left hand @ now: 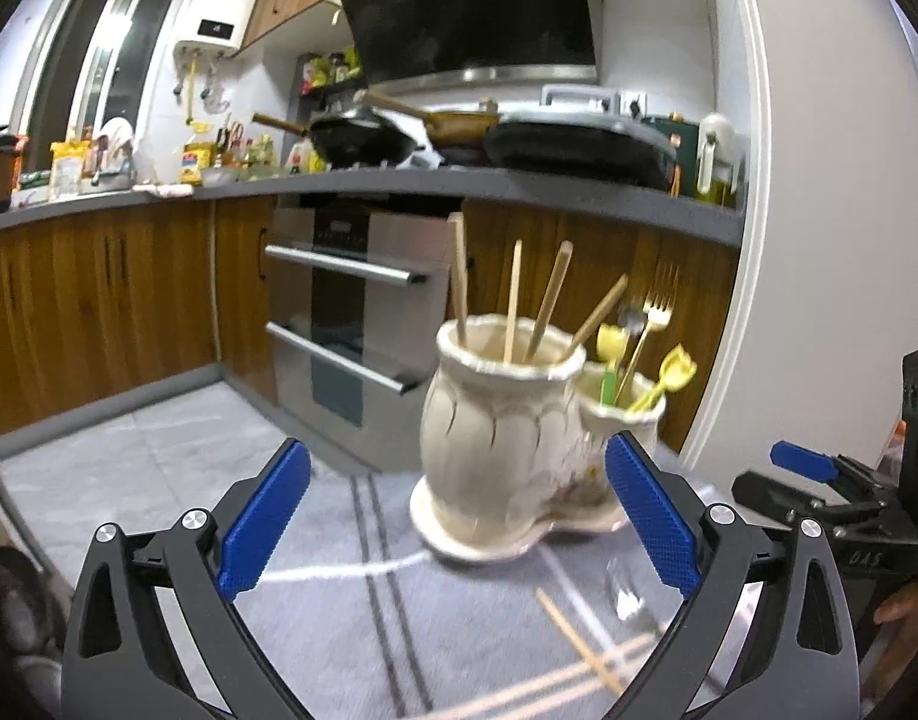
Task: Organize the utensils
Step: 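Open both tools and withdraw them from the holder toward the cloth, then grasp the silver fork with the right tool while the left tool grasps the last chopstick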
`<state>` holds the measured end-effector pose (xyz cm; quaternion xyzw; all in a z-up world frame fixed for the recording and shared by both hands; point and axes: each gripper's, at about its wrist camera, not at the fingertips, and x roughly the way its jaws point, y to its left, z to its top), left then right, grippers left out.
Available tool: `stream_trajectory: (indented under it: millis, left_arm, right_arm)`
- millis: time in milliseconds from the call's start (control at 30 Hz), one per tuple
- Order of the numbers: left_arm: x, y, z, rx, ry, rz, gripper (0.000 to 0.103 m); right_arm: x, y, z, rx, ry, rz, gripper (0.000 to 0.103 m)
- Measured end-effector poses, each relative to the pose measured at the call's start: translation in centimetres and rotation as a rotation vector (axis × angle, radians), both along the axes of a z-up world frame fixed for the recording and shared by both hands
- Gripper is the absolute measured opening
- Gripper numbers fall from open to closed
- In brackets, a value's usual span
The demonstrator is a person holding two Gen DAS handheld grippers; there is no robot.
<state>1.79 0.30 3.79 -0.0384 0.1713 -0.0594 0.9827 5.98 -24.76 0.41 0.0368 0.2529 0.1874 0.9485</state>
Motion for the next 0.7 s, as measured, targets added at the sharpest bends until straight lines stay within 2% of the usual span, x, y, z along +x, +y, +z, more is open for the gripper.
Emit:
stream_trajectory:
  millis: [233,433,533,600,700]
  left_arm:
    - [-1.5,0.2,-3.0,0.017,0.140,0.005,0.098]
    - [-2.4,0.1,-4.8,-0.003,0.227,-0.014,0.098]
    - [-2.6,-0.4,-5.3,0.021,0.241,-0.025,0.098]
    - [-2.8,-0.7,-5.5,0.034,0.246,-0.031,0.098]
    - [-2.6,-1.2,-5.6,0.048,0.257,-0.040,0.098]
  right_arm:
    - [-1.2,0.9,-3.1,-0.054,0.142,0.088,0.098]
    - [-2.7,3.6,-4.6,-0.225,0.156,0.135,0.097]
    - [-2.7,4.2,-5.4,-0.253,0.195,0.170,0.097]
    - [-2.6,4.5,-5.8,-0.262,0.213,0.180,0.096]
    - [-2.3,4.5,-6.1,-0.262,0.235,0.179,0.084]
